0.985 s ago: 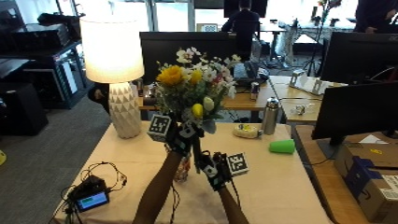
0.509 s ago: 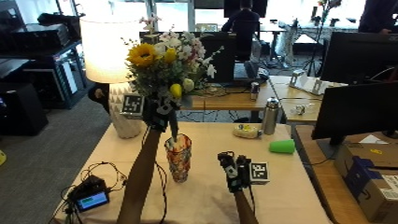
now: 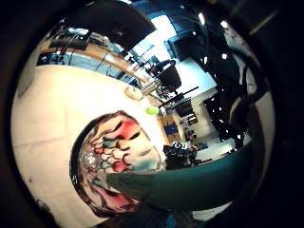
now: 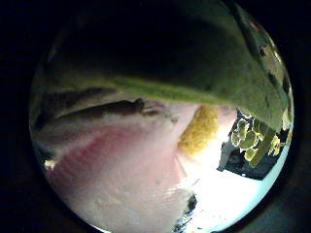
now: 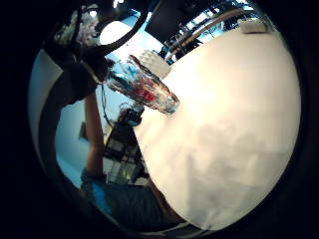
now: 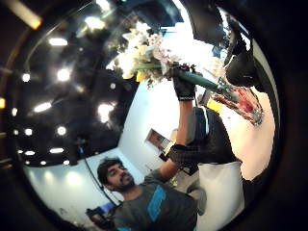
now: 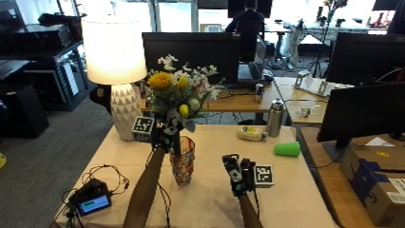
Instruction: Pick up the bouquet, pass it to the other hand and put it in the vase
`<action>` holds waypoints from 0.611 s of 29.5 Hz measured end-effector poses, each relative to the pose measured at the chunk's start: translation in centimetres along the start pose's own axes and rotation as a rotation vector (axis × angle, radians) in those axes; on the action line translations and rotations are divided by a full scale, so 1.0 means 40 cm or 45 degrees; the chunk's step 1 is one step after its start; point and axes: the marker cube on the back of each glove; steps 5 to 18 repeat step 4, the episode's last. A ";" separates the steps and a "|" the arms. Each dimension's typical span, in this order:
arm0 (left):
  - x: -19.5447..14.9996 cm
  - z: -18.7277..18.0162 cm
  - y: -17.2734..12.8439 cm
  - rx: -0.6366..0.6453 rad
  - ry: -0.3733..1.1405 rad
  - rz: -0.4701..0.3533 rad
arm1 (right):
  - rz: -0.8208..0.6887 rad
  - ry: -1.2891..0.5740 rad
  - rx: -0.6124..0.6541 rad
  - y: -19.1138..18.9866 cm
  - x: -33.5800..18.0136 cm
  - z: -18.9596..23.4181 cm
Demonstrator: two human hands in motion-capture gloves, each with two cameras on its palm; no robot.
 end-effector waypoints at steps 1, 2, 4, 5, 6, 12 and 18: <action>-0.020 -0.002 0.016 0.002 -0.068 -0.033 | 0.038 -0.046 0.003 0.005 -0.006 0.003; -0.038 -0.006 0.033 0.004 -0.154 -0.064 | 0.068 -0.081 0.005 0.009 -0.011 0.005; -0.072 -0.020 0.068 0.008 -0.358 -0.118 | 0.096 -0.109 0.007 0.014 -0.017 0.006; -0.072 -0.020 0.068 0.008 -0.358 -0.118 | 0.096 -0.109 0.007 0.014 -0.017 0.006; -0.072 -0.020 0.068 0.008 -0.358 -0.118 | 0.096 -0.109 0.007 0.014 -0.017 0.006; -0.072 -0.020 0.068 0.008 -0.358 -0.118 | 0.096 -0.109 0.007 0.014 -0.017 0.006; -0.072 -0.020 0.068 0.008 -0.358 -0.118 | 0.096 -0.109 0.007 0.014 -0.017 0.006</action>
